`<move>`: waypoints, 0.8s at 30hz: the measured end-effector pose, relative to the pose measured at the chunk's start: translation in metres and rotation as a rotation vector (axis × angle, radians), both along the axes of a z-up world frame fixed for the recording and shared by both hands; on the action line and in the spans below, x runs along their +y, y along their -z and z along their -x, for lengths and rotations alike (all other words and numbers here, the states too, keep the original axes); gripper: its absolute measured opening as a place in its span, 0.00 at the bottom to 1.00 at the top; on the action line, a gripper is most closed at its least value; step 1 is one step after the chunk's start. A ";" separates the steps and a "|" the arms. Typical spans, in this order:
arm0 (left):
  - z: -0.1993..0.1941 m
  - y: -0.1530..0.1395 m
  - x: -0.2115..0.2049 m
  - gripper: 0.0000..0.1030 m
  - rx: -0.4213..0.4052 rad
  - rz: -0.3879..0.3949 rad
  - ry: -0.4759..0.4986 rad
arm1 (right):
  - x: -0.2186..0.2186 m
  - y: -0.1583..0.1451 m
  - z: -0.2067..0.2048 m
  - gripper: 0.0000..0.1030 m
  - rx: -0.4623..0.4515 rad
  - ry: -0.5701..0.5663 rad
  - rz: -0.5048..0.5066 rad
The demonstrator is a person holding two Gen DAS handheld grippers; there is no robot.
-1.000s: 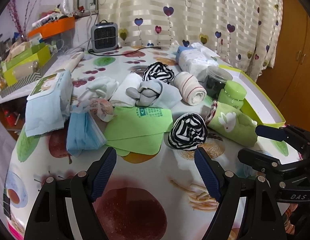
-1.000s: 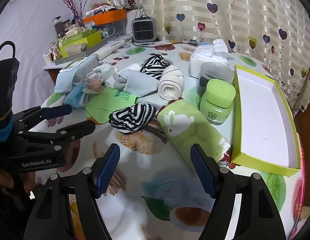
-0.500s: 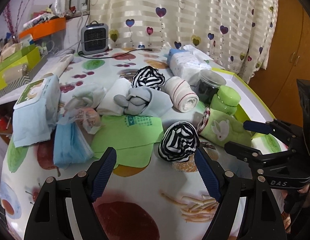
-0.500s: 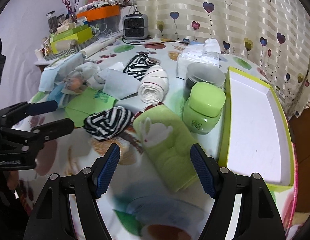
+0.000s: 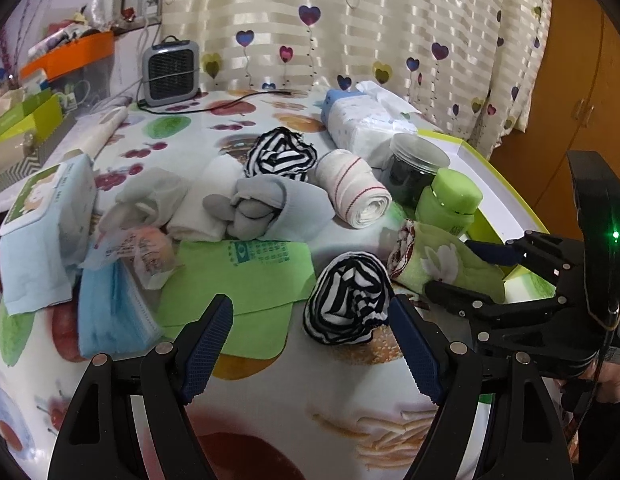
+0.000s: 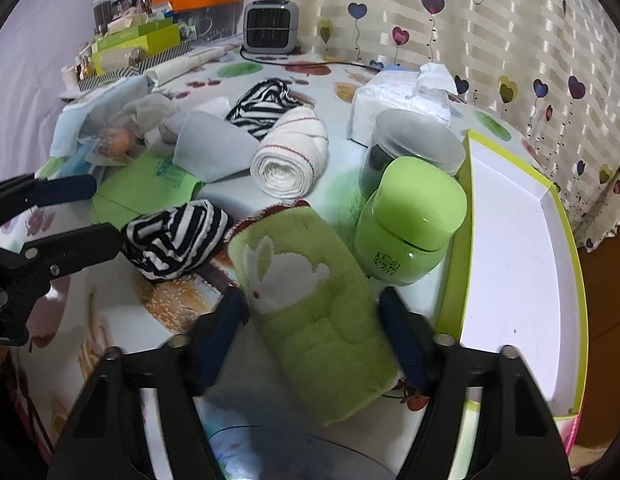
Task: Organize soft objects
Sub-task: 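Grasp the green rabbit towel with the right tool while the left tool grasps the striped sock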
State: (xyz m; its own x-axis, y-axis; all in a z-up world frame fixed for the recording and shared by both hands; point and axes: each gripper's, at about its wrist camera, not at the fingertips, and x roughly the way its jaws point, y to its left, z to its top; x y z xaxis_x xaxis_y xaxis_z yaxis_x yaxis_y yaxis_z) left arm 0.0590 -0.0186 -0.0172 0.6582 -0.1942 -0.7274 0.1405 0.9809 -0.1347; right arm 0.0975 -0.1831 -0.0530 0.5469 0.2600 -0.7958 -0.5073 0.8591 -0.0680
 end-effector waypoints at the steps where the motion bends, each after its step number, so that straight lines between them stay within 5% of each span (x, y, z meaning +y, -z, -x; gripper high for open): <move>1: -0.001 0.001 -0.002 0.78 0.002 -0.001 0.006 | 0.000 0.000 -0.001 0.56 -0.001 -0.001 0.001; 6: -0.009 0.005 -0.012 0.78 0.012 -0.011 0.043 | -0.002 -0.003 0.002 0.41 -0.011 -0.013 -0.004; 14: -0.017 0.013 -0.022 0.78 0.032 -0.038 0.076 | -0.010 -0.010 0.011 0.39 -0.005 0.003 -0.079; 20: -0.019 0.019 -0.028 0.46 0.051 -0.050 0.089 | -0.014 -0.013 0.015 0.39 0.002 0.018 -0.115; 24: -0.016 0.019 -0.033 0.34 0.052 -0.056 0.110 | -0.017 -0.015 0.017 0.39 0.001 0.026 -0.129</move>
State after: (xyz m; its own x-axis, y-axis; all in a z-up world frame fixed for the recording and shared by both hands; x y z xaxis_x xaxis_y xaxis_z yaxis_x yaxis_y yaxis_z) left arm 0.0747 -0.0513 -0.0357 0.5963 -0.2211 -0.7718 0.2420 0.9661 -0.0897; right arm 0.0810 -0.1998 -0.0384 0.5542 0.3458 -0.7571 -0.4848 0.8735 0.0442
